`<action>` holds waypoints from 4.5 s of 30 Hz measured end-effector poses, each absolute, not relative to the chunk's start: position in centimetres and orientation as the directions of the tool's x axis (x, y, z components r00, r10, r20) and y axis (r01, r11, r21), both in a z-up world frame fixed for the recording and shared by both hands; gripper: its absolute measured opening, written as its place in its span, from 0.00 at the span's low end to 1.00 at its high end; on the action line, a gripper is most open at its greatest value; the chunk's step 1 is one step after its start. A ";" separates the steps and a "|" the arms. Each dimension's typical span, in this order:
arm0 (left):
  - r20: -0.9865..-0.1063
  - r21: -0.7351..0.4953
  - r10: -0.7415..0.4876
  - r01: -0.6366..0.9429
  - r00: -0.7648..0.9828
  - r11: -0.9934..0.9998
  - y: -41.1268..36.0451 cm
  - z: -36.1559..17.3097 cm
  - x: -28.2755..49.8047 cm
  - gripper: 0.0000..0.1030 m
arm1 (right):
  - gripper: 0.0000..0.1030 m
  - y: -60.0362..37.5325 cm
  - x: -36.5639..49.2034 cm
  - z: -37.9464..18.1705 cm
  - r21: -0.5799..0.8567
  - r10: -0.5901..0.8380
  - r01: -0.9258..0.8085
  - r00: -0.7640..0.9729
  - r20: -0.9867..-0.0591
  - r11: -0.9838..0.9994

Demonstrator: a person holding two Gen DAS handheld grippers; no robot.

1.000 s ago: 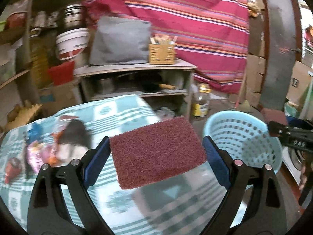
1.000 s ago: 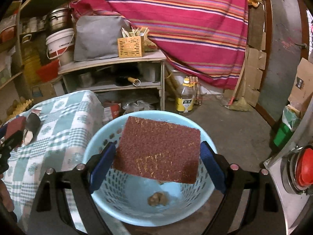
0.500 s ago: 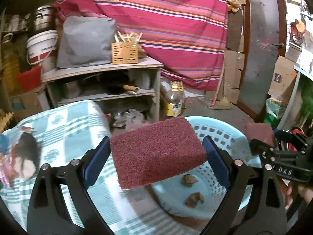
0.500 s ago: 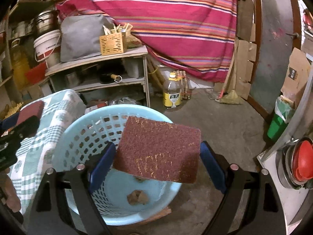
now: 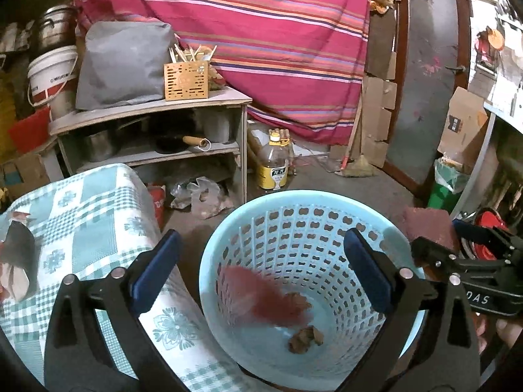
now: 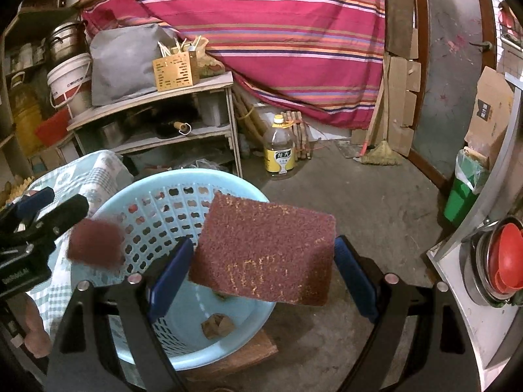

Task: Collect trash
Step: 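Open both tools to drop the maroon pads into the basket, then move both tools back over the table toward the wrappers, then close the left tool on the red snack wrapper, then grasp the pink snack bag with the right tool while the left tool holds the red wrapper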

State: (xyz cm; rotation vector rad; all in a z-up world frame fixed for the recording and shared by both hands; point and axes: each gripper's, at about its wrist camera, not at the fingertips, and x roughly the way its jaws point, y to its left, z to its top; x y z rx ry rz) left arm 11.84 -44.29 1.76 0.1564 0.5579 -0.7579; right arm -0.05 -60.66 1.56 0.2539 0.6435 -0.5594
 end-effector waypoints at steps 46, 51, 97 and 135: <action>-0.523 -0.018 -0.079 0.082 0.849 0.996 -2.6 3.8 17.9 0.95 | 0.92 -33.6 13.3 4.4 0.039 -0.177 0.247 0.787 -0.591 0.968; -0.568 -0.016 -0.045 0.043 0.822 0.999 1.1 1.6 19.2 0.95 | 0.92 -31.2 14.9 3.7 0.019 -0.158 0.214 0.775 -0.612 0.977; -0.620 0.003 -0.072 0.094 0.782 0.996 5.8 1.2 21.9 0.05 | 0.91 -15.0 22.4 0.6 -0.041 0.022 -0.067 0.741 -0.671 0.997; -0.577 -0.027 -0.187 0.210 0.795 0.977 -3.2 3.8 19.4 0.05 | 0.07 -26.9 16.6 5.1 0.071 0.078 -0.043 0.778 -0.623 0.997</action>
